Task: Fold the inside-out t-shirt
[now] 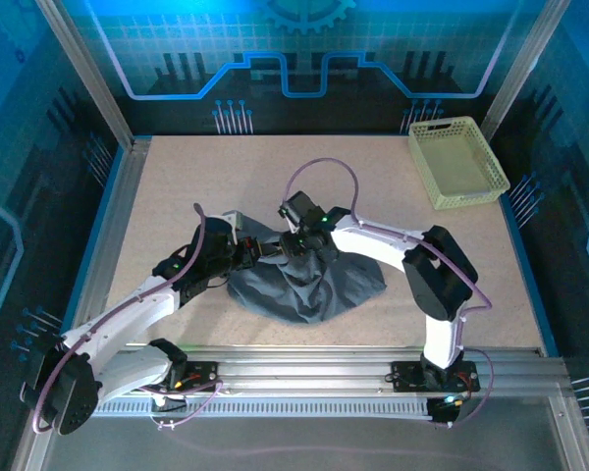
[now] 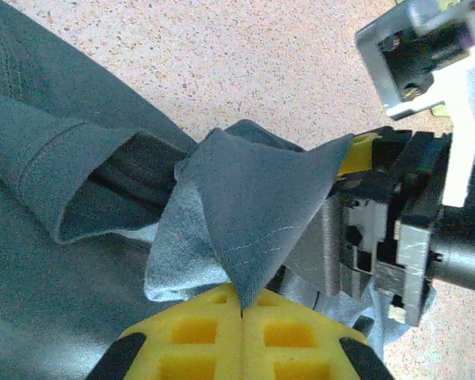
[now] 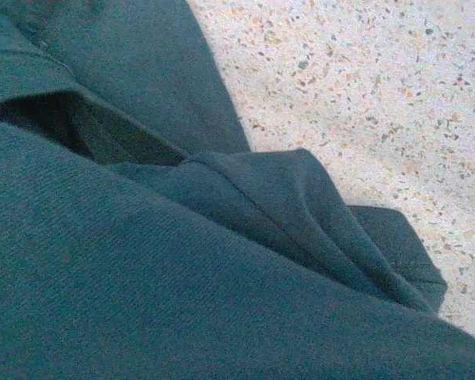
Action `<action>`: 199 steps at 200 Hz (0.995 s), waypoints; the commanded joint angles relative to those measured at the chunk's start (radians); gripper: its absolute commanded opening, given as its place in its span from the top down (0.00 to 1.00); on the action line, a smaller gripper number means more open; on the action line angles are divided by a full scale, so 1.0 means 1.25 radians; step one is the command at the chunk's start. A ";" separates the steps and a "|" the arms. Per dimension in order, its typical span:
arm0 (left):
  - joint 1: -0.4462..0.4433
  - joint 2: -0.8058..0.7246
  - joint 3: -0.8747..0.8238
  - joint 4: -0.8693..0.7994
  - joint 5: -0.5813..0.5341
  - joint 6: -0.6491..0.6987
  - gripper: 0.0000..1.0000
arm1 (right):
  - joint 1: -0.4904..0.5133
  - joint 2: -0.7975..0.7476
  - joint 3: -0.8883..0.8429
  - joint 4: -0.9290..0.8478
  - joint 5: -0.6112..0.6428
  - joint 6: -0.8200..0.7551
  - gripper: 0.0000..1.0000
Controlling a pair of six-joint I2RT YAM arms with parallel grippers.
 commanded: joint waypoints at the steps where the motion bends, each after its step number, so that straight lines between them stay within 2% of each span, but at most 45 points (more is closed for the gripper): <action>1: 0.010 -0.006 -0.004 0.016 0.009 0.003 1.00 | 0.018 0.030 0.039 -0.053 0.060 0.001 0.54; 41: 0.010 -0.007 -0.002 0.006 -0.007 0.005 1.00 | 0.034 -0.016 0.044 -0.063 0.054 0.006 0.74; 83: 0.012 0.000 0.019 -0.028 -0.054 0.019 1.00 | 0.057 -0.123 0.036 -0.085 0.040 0.009 0.89; 110: 0.017 0.000 0.023 -0.026 -0.061 0.015 1.00 | 0.058 -0.190 -0.006 -0.070 0.007 0.023 0.94; 152: 0.025 0.013 0.038 -0.035 -0.059 0.020 1.00 | 0.054 -0.287 -0.073 -0.057 -0.043 0.038 0.94; 199: 0.044 0.004 0.049 -0.044 -0.051 0.034 1.00 | -0.009 -0.465 -0.176 -0.042 -0.155 0.065 0.95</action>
